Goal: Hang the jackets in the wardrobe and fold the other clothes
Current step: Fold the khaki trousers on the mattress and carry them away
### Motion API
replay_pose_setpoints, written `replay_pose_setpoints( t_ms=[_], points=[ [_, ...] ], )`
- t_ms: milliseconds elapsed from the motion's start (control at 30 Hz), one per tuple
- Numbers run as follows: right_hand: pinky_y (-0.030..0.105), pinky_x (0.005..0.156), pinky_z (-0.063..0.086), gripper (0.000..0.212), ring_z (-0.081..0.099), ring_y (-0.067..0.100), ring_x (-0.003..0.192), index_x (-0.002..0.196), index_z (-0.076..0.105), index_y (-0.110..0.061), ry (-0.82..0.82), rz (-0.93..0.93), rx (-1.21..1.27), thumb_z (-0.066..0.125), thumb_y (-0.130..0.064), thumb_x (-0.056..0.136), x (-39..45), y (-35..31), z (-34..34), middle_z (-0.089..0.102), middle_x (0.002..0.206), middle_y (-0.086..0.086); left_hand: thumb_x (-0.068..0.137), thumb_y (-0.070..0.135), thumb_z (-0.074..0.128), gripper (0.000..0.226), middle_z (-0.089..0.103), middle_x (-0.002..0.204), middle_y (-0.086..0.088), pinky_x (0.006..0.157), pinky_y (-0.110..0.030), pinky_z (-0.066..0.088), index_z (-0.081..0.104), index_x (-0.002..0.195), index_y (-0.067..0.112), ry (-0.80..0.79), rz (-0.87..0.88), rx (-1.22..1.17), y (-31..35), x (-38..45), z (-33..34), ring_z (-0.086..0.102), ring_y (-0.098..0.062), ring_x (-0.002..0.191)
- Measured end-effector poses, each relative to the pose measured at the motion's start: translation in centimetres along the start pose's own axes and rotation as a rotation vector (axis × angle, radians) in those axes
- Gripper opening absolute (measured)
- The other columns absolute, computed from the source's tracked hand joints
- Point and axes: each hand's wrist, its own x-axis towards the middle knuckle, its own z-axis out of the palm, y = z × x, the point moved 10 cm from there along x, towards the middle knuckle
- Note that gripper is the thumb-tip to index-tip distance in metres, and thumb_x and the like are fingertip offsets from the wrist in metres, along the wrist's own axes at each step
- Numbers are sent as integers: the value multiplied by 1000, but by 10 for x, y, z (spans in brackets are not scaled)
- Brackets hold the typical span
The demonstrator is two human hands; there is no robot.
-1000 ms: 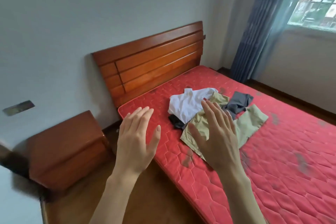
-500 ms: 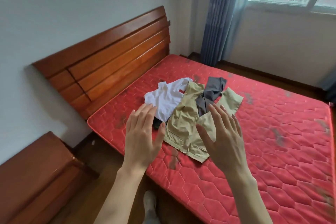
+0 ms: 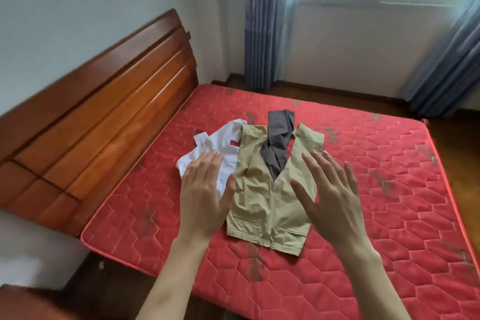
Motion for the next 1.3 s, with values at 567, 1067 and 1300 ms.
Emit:
replay_pose_setpoints(
  t_ms=[567, 1067, 1300],
  points=[
    [50, 130, 18, 72, 34, 19, 155, 158, 41, -15, -215, 189, -111, 51, -60, 102, 20, 88, 164, 46, 161, 2, 103, 41, 56, 49, 60, 145, -4, 116, -48, 40, 56, 144, 13, -267, -6, -142, -85, 15, 192, 48, -20, 141],
    [48, 127, 23, 80, 36, 24, 153, 160, 36, -11, -650, 181, -236, 56, -54, 96, -108, 201, 417, 45, 161, 6, 100, 36, 57, 50, 62, 143, -7, 115, -49, 42, 59, 142, 8, -606, 42, -96, -184, -136, 407, 54, -26, 137],
    [44, 128, 15, 81, 26, 21, 156, 165, 20, -15, -881, 196, -332, 51, -46, 97, -193, 239, 513, 31, 168, 1, 96, 23, 70, 51, 62, 142, -13, 114, -50, 45, 60, 142, 3, -809, 84, 7, -219, -227, 495, 55, -30, 137]
  ],
)
